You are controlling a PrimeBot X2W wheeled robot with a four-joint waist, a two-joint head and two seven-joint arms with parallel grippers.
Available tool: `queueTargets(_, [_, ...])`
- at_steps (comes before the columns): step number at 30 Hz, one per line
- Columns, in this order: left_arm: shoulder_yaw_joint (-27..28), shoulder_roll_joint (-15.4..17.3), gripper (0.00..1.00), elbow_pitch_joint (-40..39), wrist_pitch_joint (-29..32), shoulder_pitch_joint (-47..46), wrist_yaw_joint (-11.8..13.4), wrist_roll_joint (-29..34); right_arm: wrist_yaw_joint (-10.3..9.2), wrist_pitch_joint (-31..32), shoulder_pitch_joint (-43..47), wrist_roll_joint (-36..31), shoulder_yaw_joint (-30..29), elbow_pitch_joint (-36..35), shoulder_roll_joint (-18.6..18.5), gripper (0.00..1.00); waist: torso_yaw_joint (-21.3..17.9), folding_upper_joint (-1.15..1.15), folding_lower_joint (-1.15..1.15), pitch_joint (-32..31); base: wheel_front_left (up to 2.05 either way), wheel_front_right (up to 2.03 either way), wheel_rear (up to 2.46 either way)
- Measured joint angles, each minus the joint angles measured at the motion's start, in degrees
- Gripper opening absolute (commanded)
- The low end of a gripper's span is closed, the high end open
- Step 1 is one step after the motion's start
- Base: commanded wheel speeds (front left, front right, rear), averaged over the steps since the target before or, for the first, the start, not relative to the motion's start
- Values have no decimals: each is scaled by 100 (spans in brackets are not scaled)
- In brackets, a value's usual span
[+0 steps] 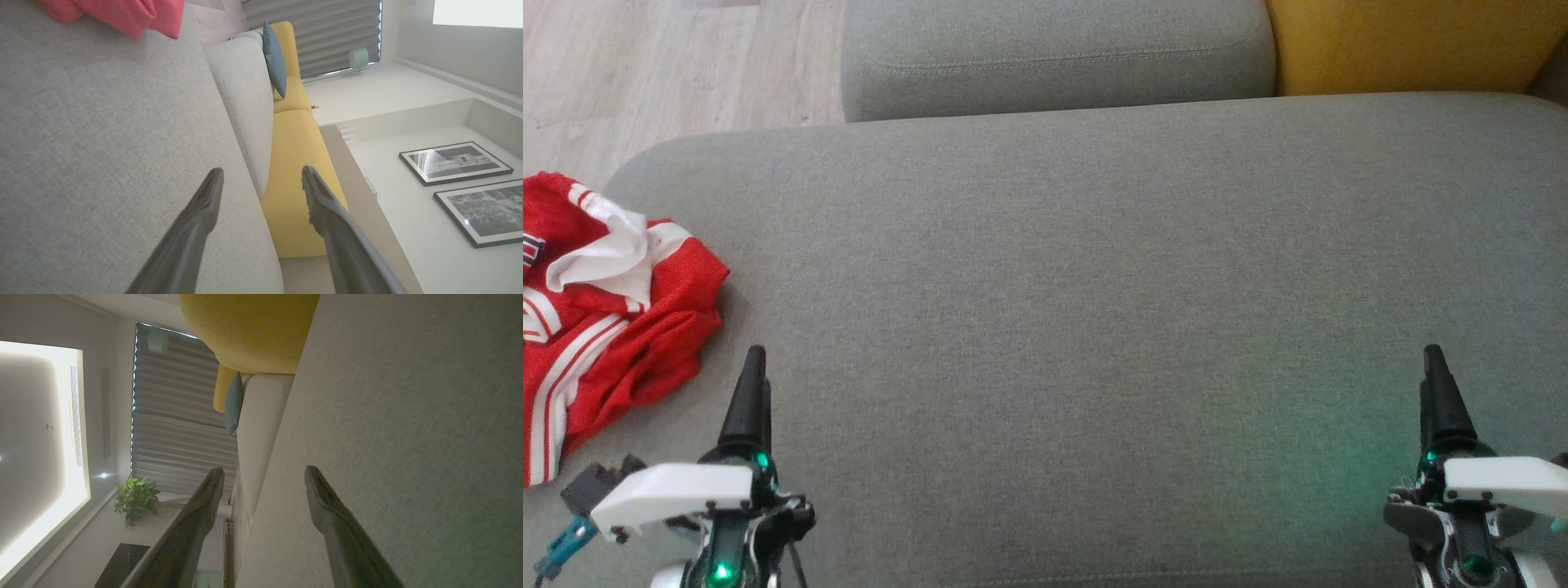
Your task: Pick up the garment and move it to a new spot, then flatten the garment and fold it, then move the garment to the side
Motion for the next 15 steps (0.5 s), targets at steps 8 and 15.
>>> queueTargets(8, [-136,0,100,-149,-136,-41,34,709,0,-57,-90,-687,84,-142,-12,100,-12,0,0,-2,0,0,0])
queueTargets(15, [-207,1,100,-212,-225,-122,36,1217,0,-108,-91,-1173,126,-258,-19,100,-18,0,0,-1,0,0,0])
